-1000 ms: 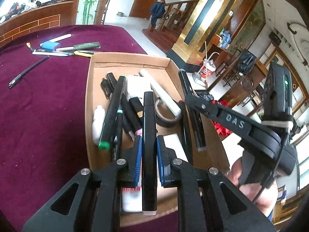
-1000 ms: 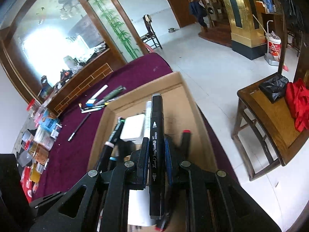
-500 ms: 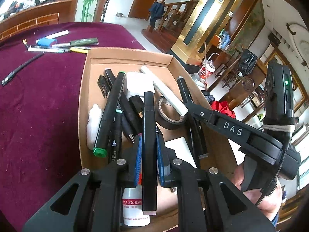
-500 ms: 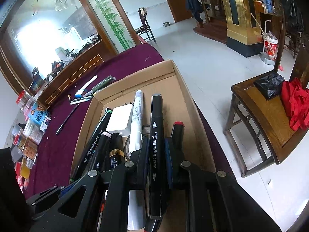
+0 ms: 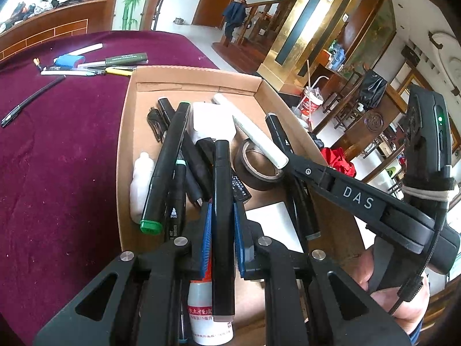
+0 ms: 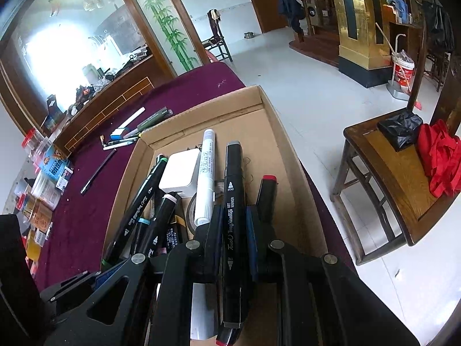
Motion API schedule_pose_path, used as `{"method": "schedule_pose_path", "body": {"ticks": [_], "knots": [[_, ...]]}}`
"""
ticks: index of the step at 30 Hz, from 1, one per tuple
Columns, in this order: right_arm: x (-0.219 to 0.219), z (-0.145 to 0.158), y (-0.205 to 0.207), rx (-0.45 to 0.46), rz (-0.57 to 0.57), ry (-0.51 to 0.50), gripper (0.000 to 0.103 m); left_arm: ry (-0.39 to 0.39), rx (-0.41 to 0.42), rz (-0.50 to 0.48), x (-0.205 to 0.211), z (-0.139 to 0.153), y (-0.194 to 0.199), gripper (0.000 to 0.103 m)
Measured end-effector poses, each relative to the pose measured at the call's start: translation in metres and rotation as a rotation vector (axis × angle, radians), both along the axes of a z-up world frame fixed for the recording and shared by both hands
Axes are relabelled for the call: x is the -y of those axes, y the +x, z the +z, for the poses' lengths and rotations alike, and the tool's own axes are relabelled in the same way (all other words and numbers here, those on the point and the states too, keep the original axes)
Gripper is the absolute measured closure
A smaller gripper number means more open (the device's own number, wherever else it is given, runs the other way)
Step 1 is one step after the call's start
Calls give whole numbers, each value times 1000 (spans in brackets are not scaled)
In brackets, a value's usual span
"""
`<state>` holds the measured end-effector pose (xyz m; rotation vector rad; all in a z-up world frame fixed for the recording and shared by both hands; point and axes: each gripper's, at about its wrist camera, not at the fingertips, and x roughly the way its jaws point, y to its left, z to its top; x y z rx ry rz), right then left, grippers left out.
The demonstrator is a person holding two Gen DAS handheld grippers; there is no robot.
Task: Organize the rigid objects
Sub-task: 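Press the black markers down among the tray items with both tools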
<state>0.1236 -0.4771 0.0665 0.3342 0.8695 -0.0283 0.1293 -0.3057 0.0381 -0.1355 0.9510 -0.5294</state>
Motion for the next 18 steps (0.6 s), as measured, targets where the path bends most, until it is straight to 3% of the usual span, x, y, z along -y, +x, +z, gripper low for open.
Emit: {"method": "schedule_pose_path", "body": {"ticks": [18], "knots": [[0,-1,0,-1,-1,5,89,3,25,1,0,0,-2,91]]}}
